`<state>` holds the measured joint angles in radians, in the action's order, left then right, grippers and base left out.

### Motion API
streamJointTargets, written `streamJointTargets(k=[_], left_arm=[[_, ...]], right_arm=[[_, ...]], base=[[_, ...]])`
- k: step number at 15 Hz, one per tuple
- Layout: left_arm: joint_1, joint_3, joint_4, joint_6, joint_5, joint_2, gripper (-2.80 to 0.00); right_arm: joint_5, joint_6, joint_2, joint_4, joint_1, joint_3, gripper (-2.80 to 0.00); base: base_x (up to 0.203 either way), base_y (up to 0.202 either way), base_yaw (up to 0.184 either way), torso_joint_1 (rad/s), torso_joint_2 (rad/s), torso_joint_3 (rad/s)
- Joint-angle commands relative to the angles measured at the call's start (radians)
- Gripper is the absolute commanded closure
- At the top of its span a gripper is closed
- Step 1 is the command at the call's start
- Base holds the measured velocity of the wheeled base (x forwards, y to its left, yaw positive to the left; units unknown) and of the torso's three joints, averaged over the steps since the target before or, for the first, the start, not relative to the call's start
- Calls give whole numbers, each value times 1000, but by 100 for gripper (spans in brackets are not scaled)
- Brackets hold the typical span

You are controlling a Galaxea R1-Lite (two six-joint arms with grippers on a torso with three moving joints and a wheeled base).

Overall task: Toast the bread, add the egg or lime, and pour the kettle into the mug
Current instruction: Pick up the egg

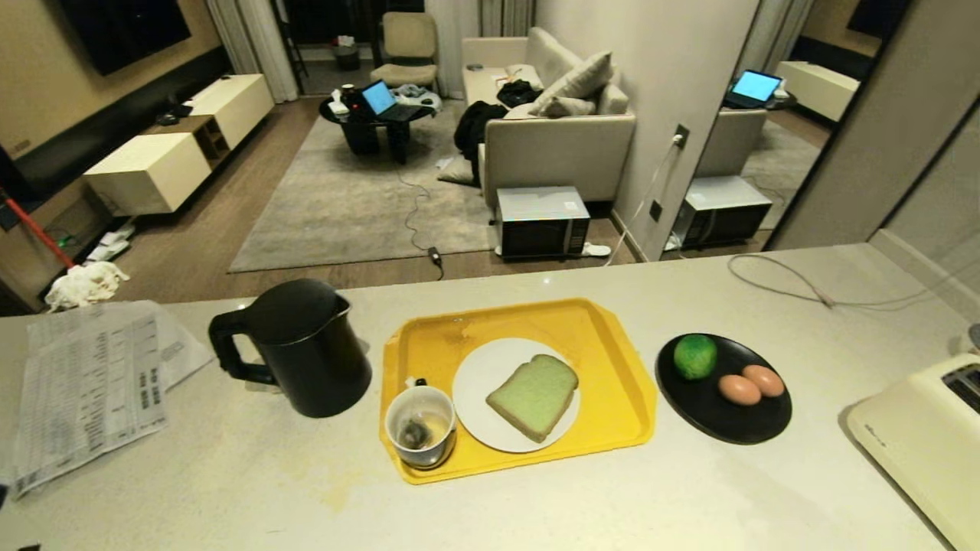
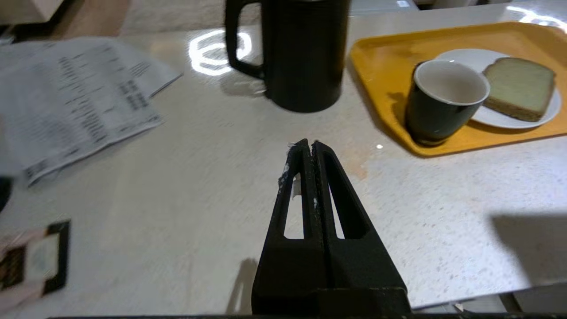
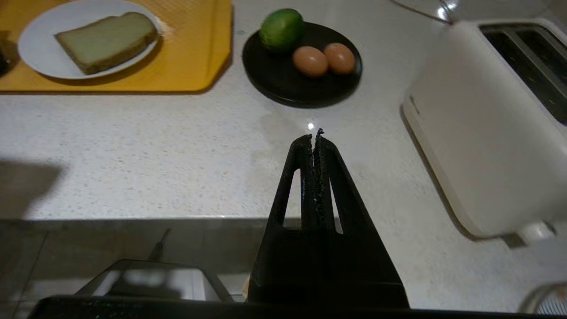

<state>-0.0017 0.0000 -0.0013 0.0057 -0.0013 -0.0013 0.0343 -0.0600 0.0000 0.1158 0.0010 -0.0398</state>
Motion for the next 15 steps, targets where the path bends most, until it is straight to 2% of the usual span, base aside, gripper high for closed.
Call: streamJointTargets(k=[1,7,15], left_arm=[[0,0,0,0,1,0,0],[0,0,0,0,0,0,0],[0,0,0,0,0,0,0]], right_arm=[[1,-1,0,1,0,0,0],[1,0,1,1,0,0,0],[1,2,1,1,0,0,0]], base=[[2,5,-171,-1,2,2],[2,8,-151,0,3,2],[-1,-1,-10,0,0,0]])
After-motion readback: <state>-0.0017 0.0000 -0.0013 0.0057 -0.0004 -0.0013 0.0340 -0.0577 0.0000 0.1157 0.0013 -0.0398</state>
